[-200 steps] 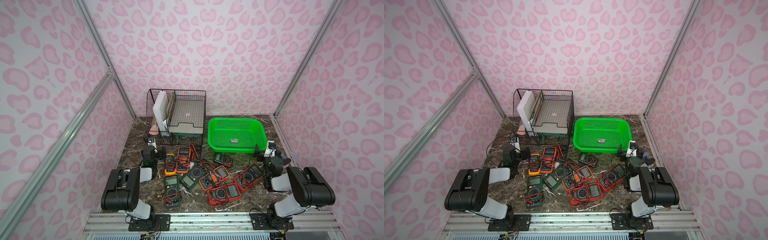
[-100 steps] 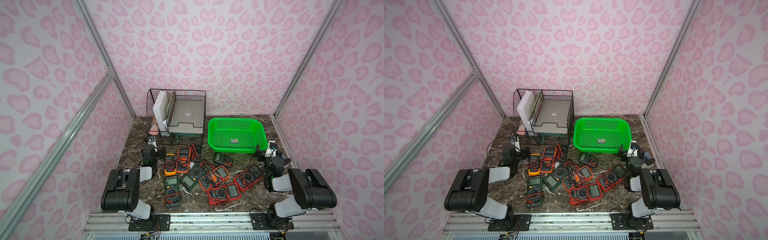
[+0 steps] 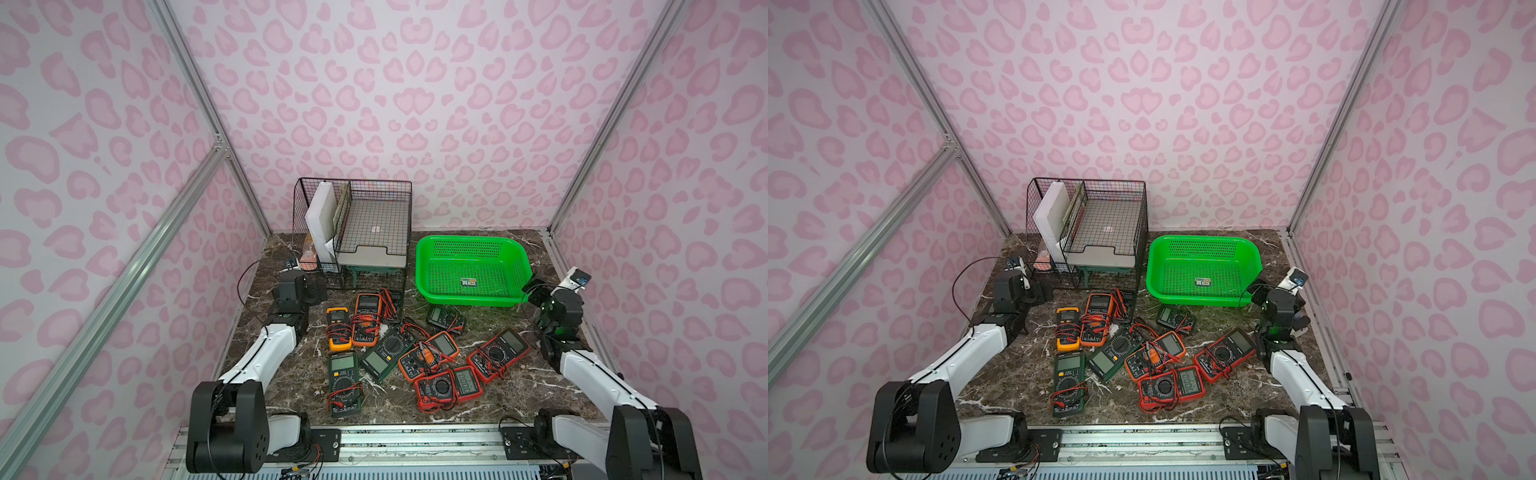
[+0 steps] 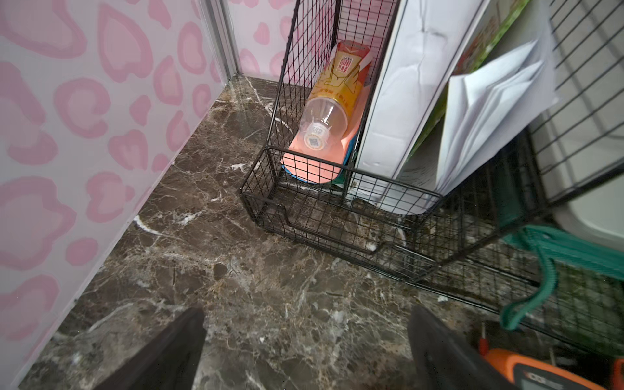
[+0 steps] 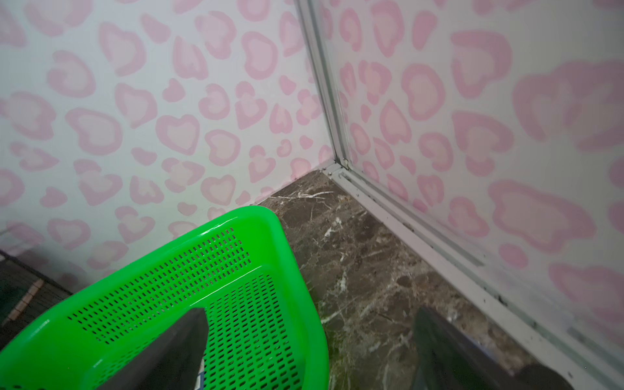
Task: Put the multimeter into the basket
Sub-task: Pick up the multimeter from the center of the board.
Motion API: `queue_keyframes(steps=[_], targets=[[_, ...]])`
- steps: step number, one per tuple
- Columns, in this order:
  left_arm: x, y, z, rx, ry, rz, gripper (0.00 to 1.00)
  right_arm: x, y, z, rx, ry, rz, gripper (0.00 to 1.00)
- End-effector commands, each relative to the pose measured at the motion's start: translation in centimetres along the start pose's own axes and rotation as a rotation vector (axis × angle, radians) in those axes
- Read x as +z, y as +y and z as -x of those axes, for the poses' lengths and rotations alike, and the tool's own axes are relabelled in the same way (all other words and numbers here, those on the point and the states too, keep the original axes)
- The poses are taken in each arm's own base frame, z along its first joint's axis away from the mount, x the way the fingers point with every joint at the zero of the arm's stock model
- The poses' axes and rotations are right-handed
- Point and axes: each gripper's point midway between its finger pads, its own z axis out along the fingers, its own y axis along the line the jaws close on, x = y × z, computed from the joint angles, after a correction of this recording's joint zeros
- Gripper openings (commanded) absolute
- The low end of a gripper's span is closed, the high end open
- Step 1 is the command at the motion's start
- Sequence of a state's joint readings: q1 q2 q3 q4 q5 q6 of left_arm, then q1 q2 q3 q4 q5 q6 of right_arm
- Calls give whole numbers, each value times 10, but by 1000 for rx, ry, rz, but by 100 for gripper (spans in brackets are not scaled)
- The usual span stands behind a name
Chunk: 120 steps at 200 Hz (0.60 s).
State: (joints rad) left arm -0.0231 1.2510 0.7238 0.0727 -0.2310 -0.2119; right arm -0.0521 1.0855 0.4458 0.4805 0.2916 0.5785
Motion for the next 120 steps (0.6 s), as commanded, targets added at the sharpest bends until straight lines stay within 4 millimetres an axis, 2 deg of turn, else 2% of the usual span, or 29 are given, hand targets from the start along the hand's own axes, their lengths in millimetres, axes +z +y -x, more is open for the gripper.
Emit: queue_keyframes(steps=[1,25,47,78,120], targets=[[-16,4,-13,-67,88,30,98,-7,-3,-28,217,206,49,100],[-38,-2,-14,-130,150,7,98,-11,18,-13,193,248,122,100],[-58,-9,-19,-162,221,-10,98,-17,23,-18,193,334,109,100],[-88,-19,-22,-183,314,-50,98,-31,14,-46,192,519,35,97],[-116,-41,-31,-155,405,-134,98,-69,-4,-94,165,791,-110,96]])
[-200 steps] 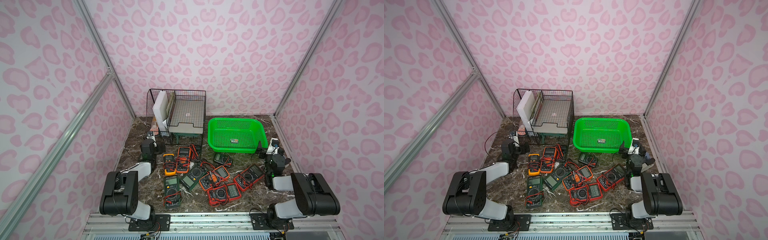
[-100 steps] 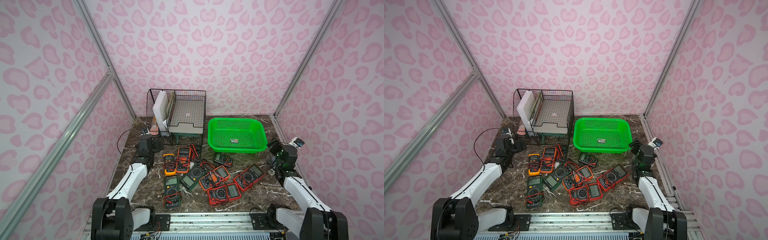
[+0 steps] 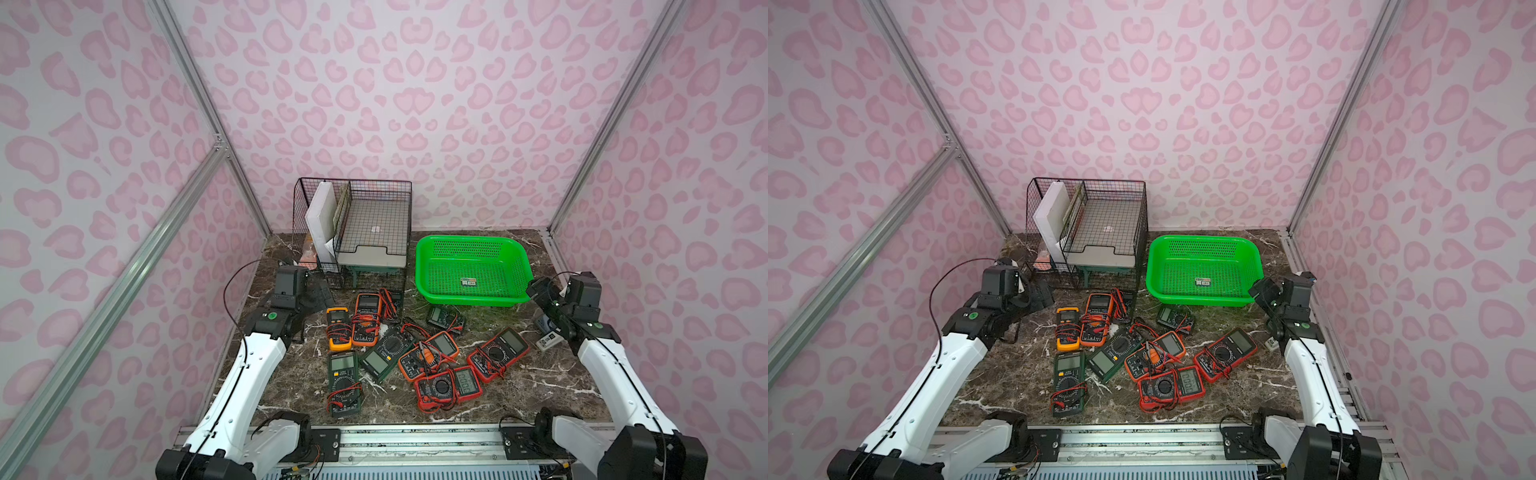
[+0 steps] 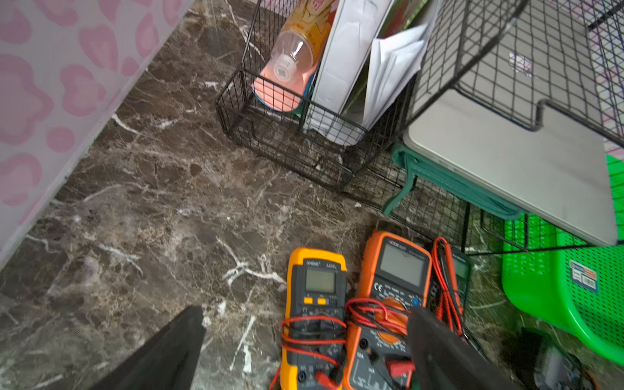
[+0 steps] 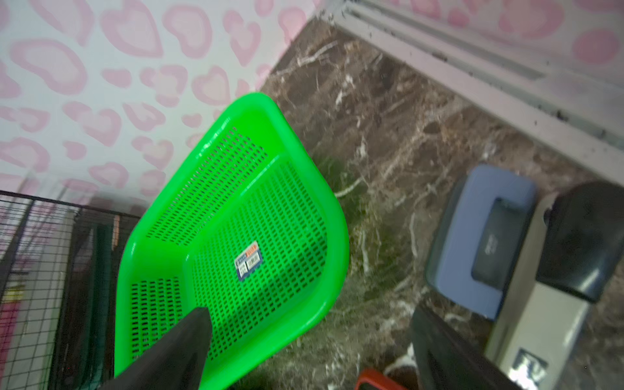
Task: Put the multimeter into the basket
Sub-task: Pick up the multimeter from the center of the board.
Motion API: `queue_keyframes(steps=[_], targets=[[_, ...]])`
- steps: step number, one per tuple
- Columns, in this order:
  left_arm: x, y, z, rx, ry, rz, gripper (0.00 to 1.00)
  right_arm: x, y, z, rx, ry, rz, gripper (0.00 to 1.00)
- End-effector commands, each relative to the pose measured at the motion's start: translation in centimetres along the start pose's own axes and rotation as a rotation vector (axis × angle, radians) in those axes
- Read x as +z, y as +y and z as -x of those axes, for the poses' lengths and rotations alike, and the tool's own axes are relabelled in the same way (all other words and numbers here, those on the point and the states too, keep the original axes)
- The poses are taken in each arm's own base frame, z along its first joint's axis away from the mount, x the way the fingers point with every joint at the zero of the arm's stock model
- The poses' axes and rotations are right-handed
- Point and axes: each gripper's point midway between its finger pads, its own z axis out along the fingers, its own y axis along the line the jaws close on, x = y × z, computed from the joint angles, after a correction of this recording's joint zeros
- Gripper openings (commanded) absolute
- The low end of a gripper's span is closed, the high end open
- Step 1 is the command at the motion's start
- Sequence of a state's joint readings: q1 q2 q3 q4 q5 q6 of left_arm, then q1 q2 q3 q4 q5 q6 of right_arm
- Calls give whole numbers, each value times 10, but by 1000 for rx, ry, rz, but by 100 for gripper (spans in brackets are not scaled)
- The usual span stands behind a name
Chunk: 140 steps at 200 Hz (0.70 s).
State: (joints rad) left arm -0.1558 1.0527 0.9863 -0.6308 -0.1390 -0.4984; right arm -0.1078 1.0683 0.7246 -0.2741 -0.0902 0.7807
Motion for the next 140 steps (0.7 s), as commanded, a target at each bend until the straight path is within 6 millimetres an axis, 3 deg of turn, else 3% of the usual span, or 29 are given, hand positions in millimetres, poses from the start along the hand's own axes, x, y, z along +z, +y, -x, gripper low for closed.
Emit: queue_keyframes(steps=[1,67,112,140], targets=[[-10,-4,-30,2,130,-20,98,-10,-29,-53,27,221,-133,96],[-15,-34,-62,116,268,-48,98,-41,-37,-125,-28,383,-242,99],[-17,-55,-80,192,356,-58,98,-61,-47,-151,45,437,-296,100],[-18,-66,-90,216,390,-80,98,-62,-50,-167,117,471,-303,100]])
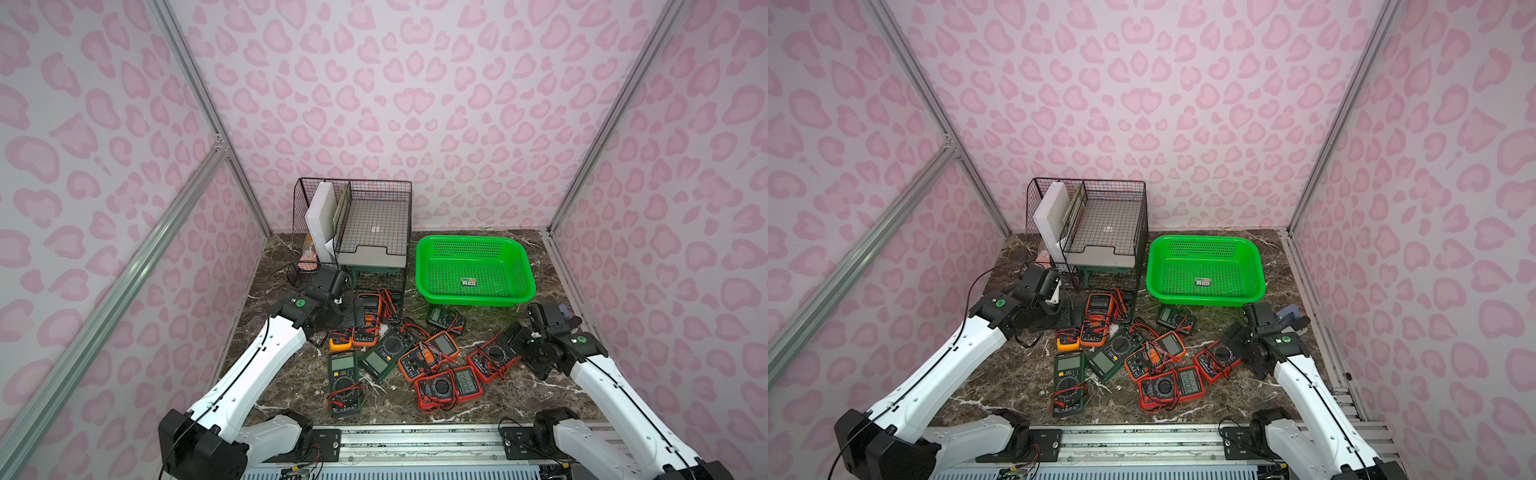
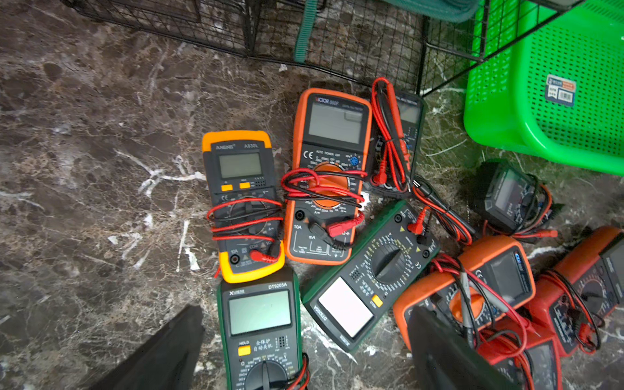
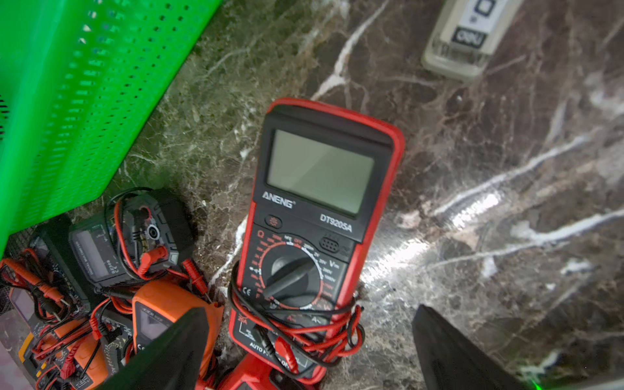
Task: Put the multimeter into the basket
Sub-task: Pick up the multimeter from the center of the board.
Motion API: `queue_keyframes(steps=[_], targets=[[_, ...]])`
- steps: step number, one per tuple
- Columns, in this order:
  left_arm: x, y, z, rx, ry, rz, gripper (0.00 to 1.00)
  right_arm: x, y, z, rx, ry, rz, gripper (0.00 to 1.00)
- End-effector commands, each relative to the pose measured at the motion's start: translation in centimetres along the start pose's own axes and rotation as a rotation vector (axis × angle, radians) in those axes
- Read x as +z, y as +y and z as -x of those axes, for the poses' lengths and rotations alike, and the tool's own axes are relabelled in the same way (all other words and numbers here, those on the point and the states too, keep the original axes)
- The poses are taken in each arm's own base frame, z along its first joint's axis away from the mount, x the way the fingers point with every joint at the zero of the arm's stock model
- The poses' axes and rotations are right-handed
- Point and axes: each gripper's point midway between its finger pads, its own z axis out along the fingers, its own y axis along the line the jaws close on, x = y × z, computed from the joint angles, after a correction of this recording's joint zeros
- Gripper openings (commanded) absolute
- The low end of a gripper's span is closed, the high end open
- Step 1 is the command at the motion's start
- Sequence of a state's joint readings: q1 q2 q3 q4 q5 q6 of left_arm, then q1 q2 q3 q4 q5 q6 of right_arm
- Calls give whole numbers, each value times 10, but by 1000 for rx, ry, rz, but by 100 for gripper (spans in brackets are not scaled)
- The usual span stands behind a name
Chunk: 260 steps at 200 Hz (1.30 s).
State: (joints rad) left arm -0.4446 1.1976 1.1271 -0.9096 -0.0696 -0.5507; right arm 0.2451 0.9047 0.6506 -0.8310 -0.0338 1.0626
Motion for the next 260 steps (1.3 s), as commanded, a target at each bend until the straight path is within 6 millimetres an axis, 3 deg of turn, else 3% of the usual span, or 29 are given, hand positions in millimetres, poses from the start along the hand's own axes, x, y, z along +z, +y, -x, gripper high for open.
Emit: queue_keyframes(steps=[1,105,175,260], targets=[[0,-5,-12,9,49,-3,98,5,-9,-15,100,49,-33,100],[13,-37,-20,79,107,-63,99,23,10,-17,62,78,-113,100],[17,-38,-21,74,112,-59,98,39,21,-10,13,87,-149,99],[19,-34,-23,74,112,-45,98,56,13,-15,3,104,-208,99]])
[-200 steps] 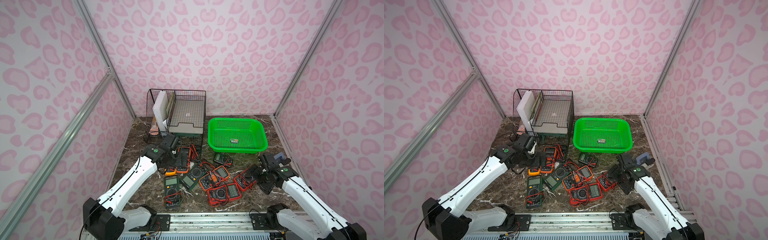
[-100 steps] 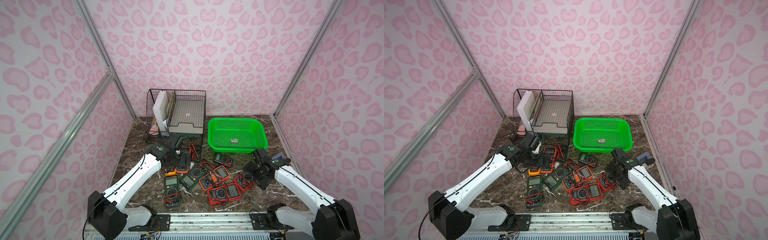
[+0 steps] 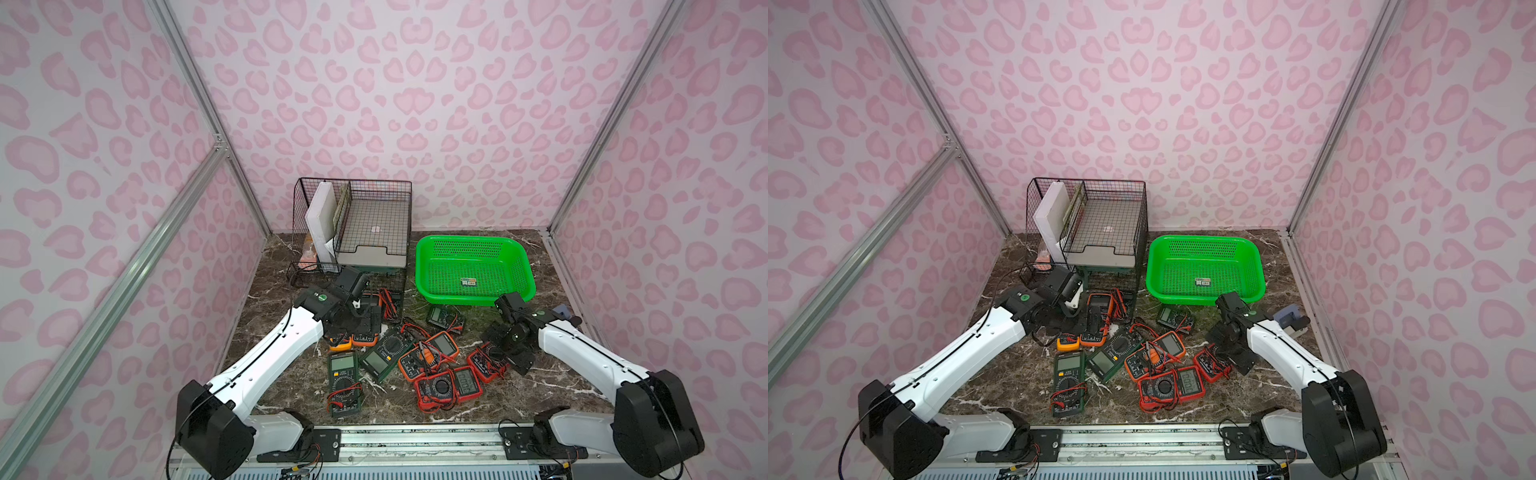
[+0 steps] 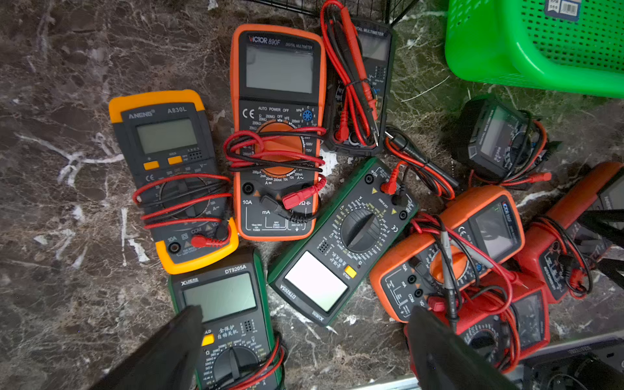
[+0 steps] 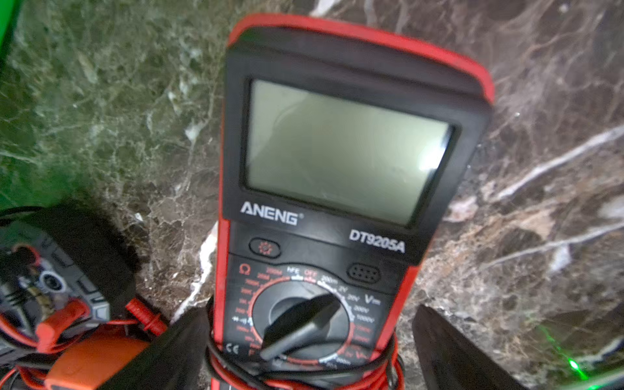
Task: Put the multimeter into the basket
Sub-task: Pick up the multimeter from the center of the board.
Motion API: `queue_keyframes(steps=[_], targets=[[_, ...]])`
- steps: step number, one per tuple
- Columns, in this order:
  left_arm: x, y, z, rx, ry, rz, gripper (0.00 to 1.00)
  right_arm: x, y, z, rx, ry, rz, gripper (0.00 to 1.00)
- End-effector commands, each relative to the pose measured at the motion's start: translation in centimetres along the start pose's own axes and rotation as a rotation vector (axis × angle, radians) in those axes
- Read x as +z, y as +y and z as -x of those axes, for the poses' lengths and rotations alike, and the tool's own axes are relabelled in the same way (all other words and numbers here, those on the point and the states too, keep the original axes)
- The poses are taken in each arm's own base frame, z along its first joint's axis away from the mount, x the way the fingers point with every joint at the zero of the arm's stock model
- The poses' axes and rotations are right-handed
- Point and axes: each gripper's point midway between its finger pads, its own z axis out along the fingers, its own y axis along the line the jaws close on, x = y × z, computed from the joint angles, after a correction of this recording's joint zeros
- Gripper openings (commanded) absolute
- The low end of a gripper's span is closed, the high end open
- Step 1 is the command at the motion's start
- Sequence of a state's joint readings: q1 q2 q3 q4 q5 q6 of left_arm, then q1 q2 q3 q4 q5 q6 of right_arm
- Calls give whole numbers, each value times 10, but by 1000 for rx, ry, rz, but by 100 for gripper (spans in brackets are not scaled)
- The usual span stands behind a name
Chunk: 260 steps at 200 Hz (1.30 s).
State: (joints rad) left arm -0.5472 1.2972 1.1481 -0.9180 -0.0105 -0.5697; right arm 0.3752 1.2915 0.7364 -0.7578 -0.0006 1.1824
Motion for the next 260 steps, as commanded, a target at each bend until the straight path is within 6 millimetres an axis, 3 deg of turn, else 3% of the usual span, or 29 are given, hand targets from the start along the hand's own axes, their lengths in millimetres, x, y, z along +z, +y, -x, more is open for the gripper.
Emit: queue_keyframes(steps=[1,91,130,169,195,241,260], targets=[[-1,0,2,-2,-15,-1,98,5,0,3,7,-15,-12,99],[-3,3,-1,13,-12,1,98,22,6,-2,-33,-3,-61,100],[-7,3,-3,23,-13,-6,98,20,4,-5,-48,-8,-66,87],[-16,1,-5,43,-22,-27,98,1,-2,-4,-54,-41,-61,65],[-26,-3,-4,53,-37,-56,99,-20,-5,0,-68,-82,-41,58],[-28,-5,4,46,-57,-51,98,-49,-4,2,-149,-113,9,56],[-28,-11,10,34,-51,-60,99,-62,6,7,-213,-133,38,56]])
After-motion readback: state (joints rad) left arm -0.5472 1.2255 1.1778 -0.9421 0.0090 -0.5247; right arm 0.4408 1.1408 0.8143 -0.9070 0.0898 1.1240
